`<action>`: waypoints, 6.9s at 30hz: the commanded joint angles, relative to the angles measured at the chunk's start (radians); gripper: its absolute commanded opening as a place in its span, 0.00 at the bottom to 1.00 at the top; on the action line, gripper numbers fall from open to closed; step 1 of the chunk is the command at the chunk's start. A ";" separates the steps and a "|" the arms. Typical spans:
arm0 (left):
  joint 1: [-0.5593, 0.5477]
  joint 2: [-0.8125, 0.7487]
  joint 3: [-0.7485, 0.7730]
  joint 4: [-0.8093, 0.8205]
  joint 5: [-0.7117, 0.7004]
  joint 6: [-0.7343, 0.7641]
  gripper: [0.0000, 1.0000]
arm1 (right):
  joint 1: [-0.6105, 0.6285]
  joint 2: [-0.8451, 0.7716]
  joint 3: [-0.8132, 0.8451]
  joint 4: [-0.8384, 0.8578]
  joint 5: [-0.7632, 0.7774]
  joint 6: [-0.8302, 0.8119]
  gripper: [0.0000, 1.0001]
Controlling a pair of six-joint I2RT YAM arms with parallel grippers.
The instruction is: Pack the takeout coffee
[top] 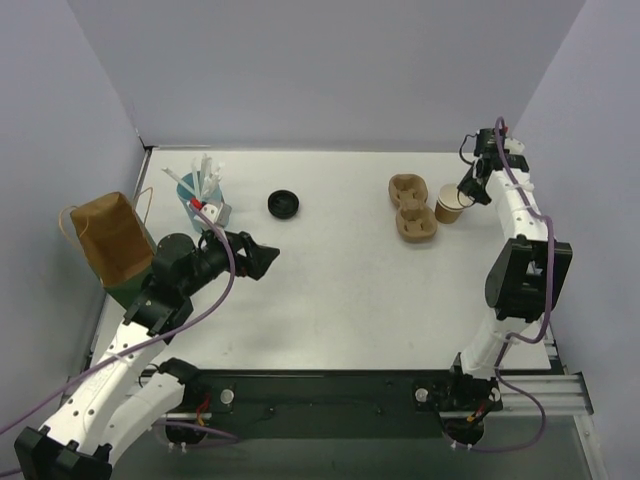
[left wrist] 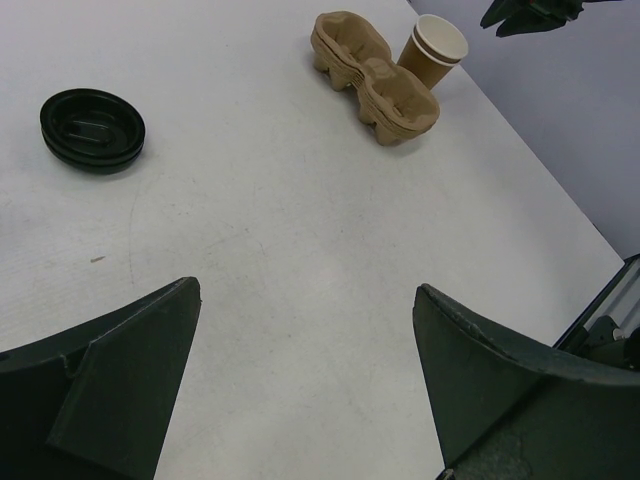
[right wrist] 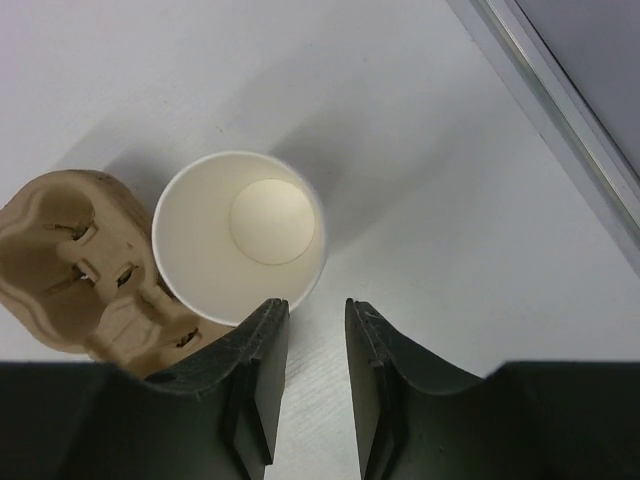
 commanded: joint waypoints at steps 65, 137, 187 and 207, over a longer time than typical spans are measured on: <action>0.001 -0.009 0.034 0.033 0.038 0.023 0.97 | -0.060 0.145 0.074 -0.017 -0.084 0.034 0.22; -0.450 0.756 0.311 0.432 -0.178 -0.455 0.76 | 0.279 -0.725 -0.688 0.124 -0.546 0.273 0.00; -0.450 0.777 0.201 0.642 -0.164 -0.498 0.72 | 0.279 -0.742 -0.711 0.132 -0.526 0.273 0.00; -0.464 0.853 0.236 0.510 -0.258 -0.475 0.71 | 0.280 -0.742 -0.748 0.174 -0.552 0.281 0.00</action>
